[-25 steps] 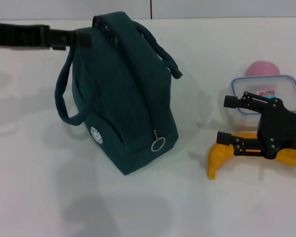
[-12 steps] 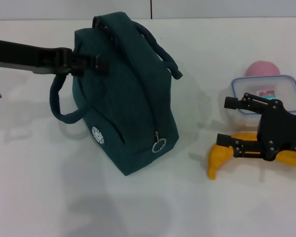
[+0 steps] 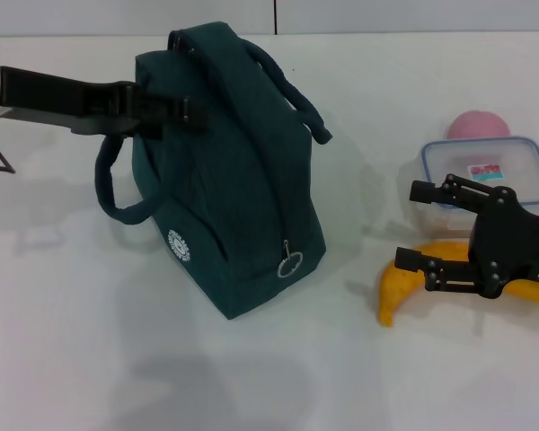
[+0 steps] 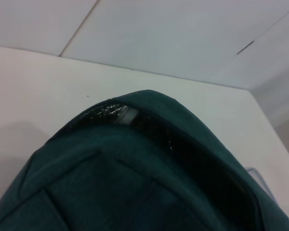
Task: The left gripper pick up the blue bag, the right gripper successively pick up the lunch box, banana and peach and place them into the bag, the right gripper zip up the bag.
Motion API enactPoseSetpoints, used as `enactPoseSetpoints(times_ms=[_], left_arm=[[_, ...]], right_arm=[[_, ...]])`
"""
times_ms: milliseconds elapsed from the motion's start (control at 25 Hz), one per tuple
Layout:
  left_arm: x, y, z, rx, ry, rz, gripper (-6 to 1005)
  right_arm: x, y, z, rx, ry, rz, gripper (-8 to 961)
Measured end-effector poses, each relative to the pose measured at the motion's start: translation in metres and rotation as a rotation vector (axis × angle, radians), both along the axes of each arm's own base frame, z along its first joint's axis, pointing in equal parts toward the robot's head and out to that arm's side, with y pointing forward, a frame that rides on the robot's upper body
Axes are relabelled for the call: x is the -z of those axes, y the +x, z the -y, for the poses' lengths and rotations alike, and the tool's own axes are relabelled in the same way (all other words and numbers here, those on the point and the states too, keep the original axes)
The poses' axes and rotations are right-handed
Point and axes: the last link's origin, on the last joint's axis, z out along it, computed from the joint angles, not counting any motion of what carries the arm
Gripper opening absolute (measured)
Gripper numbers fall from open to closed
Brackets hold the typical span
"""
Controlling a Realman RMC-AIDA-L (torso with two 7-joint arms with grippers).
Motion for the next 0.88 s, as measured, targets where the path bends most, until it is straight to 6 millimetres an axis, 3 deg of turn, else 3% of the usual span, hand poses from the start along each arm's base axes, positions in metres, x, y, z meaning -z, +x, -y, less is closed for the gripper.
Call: enactPoseSetpoints(times_ms=[640, 720, 880], left_arm=[[0.0030, 0.0007, -0.0013, 0.022, -0.010, -0.054, 722], [0.0032, 0.0018, -0.0020, 0.029, -0.016, -0.058, 522], [0.0021, 0.0020, -0.0028, 0.030, -0.008, -0.062, 365]], right_arm=[[-0.0003, 0.0042, 0.0019, -0.004, 0.038, -0.005, 844], [-0.0003, 0.0042, 0.0019, -0.005, 0.039, -0.005, 845], [-0.0002, 0.0041, 0.0019, -0.005, 0.039, -0.005, 845]])
